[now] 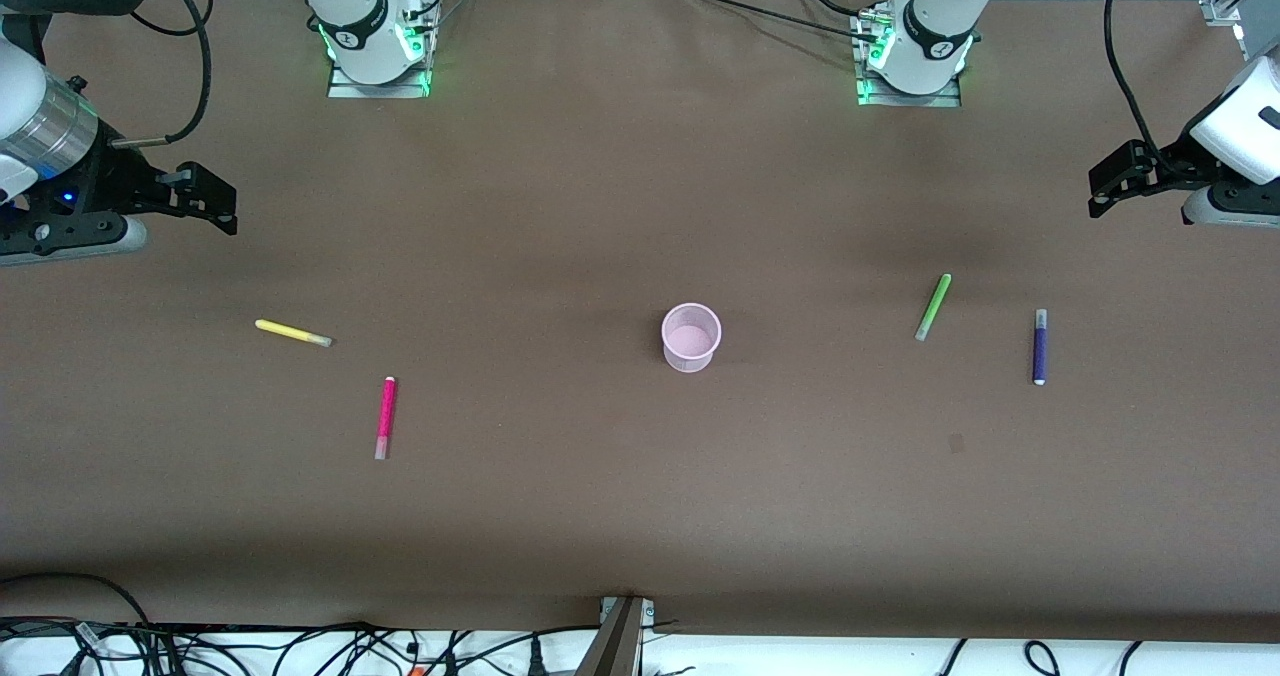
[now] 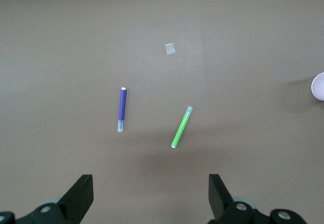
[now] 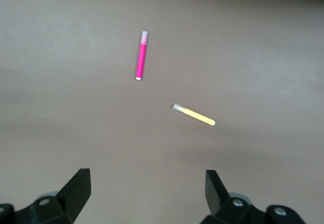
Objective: Organize pens into pink holder with both arms
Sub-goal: 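Reach the left gripper down toward the blue pen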
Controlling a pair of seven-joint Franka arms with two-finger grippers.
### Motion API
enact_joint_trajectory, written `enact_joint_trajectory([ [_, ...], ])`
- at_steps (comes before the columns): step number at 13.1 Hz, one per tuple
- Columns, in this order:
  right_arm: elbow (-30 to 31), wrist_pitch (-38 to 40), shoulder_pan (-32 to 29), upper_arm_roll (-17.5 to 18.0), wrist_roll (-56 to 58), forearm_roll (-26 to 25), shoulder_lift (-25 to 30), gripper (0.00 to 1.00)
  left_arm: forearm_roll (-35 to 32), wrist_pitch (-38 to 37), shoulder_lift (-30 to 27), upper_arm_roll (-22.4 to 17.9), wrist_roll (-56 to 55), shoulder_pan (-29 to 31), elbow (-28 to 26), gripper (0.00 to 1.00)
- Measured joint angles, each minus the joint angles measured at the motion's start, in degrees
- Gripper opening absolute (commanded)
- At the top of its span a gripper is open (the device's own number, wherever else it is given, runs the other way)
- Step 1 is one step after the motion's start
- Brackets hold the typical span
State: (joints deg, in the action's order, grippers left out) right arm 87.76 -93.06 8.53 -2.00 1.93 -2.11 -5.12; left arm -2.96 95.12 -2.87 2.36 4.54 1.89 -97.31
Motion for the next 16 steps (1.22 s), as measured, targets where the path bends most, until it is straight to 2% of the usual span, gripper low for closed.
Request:
enact_joint_trajectory([
  [11, 0.00, -0.02, 0.00, 0.00, 0.00, 0.00, 0.00, 1.00, 0.09, -3.21, 1.85, 0.83, -0.31, -0.06, 0.22, 1.00],
  [13, 0.00, -0.02, 0.00, 0.00, -0.01, 0.00, 0.00, 1.00, 0.07, -3.27, 4.66, 0.61, -0.31, 0.06, 0.50, 1.00],
  [16, 0.00, -0.03, 0.00, 0.00, -0.01, 0.00, 0.00, 1.00, 0.04, -1.11, 11.85, 0.13, 1.69, 2.55, 1.33, 1.00],
])
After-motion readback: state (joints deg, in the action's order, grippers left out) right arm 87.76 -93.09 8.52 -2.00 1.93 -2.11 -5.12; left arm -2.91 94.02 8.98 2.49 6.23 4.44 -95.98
